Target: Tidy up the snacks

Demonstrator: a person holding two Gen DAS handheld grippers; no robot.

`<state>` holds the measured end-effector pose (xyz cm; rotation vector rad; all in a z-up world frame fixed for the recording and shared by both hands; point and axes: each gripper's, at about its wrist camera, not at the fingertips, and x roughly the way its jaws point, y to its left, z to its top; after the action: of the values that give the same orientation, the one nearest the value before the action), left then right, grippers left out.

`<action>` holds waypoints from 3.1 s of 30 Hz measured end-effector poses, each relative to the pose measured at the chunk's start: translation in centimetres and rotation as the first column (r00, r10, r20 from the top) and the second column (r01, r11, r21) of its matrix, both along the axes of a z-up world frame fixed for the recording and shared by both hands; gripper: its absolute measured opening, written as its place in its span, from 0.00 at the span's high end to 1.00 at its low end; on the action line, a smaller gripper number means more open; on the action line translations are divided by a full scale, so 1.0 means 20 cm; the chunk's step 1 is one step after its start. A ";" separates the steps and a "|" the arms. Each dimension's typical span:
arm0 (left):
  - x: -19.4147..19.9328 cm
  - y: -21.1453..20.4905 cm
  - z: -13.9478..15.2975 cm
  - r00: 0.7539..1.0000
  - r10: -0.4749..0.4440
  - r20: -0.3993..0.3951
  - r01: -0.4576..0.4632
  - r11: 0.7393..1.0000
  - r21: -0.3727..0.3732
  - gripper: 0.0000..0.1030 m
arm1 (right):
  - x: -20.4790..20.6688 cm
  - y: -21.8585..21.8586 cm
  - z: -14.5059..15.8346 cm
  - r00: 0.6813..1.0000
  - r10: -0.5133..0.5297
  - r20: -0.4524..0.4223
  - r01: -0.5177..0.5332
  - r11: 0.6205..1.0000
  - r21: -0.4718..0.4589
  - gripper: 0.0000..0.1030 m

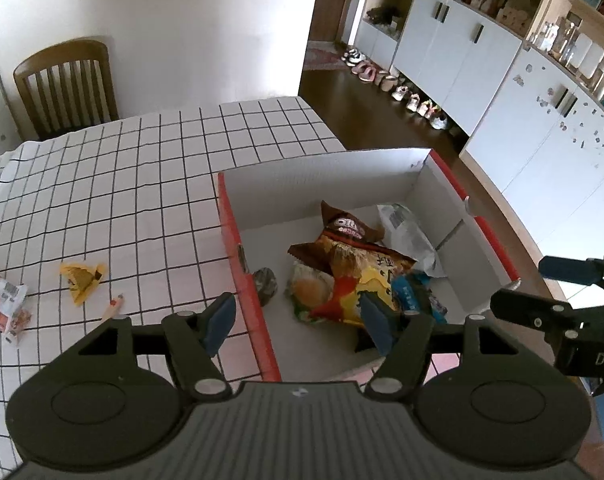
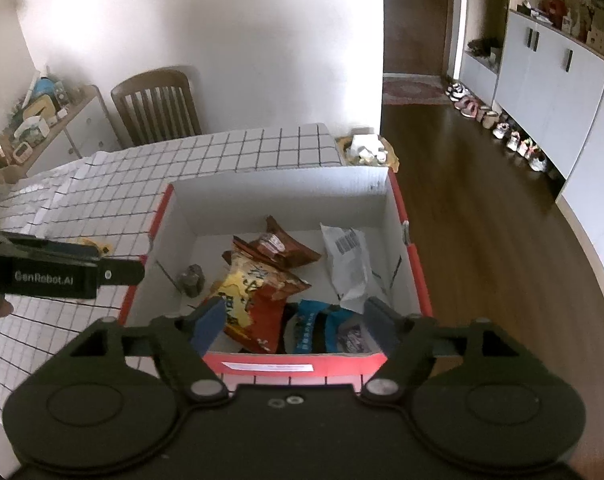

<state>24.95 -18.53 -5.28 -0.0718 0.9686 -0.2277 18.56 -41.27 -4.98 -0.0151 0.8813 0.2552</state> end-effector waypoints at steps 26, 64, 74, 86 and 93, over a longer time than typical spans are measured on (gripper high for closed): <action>-0.21 0.59 0.02 0.986 0.169 0.012 -0.167 0.982 -0.092 0.14 | -0.13 0.40 0.08 0.990 0.138 0.030 -0.140 0.989 0.048 0.05; 0.41 1.81 -0.57 0.785 0.553 -0.281 -0.585 0.810 -0.038 0.14 | 0.18 1.58 -0.40 0.983 -0.005 -0.185 -0.011 0.996 -0.086 0.22; 0.53 1.82 -0.69 0.725 0.617 -0.307 -0.647 0.762 0.002 0.14 | 0.37 1.65 -0.59 0.962 -0.123 -0.244 0.095 0.988 -0.126 0.37; 0.57 1.81 -0.75 0.669 0.675 -0.312 -0.698 0.714 0.046 0.14 | 0.49 1.68 -0.73 0.931 -0.201 -0.304 0.172 0.978 -0.120 0.60; 0.56 1.78 -0.77 0.677 0.674 -0.295 -0.688 0.722 0.071 0.19 | 0.46 1.74 -0.77 0.936 -0.179 -0.303 0.141 0.979 -0.145 0.73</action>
<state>36.13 17.10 -20.63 -0.5228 1.1769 0.4792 27.74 -6.38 -20.31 -0.0150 1.2096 0.0498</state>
